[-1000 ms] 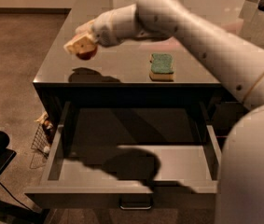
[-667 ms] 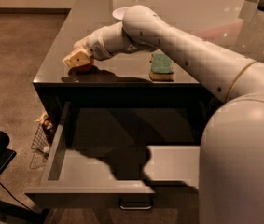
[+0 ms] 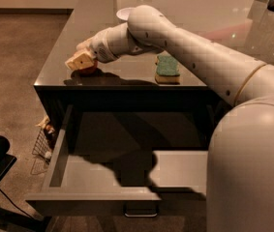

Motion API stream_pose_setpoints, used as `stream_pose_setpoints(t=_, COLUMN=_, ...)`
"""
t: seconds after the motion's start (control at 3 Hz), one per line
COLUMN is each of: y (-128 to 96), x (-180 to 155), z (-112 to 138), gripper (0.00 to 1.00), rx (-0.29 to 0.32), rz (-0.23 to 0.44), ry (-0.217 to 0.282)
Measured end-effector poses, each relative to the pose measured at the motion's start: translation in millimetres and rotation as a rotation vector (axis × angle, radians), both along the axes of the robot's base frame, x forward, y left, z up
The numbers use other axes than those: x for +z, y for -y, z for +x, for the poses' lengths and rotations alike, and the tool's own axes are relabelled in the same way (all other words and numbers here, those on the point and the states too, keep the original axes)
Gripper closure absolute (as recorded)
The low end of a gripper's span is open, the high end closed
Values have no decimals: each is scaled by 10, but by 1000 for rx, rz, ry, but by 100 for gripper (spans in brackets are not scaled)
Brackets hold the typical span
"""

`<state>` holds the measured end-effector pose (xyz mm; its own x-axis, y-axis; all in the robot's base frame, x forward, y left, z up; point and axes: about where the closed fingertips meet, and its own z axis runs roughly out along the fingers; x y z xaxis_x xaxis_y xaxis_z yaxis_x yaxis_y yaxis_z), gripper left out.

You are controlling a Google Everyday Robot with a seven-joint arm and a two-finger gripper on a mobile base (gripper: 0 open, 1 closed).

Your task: Pick apple from top drawer and place on counter

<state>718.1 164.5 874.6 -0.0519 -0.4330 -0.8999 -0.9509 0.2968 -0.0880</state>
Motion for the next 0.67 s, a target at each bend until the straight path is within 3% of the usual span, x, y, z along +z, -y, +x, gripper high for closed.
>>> stream_pose_setpoints(t=0.67, y=0, x=5, z=0, gripper=1, rx=0, rz=0, ry=0)
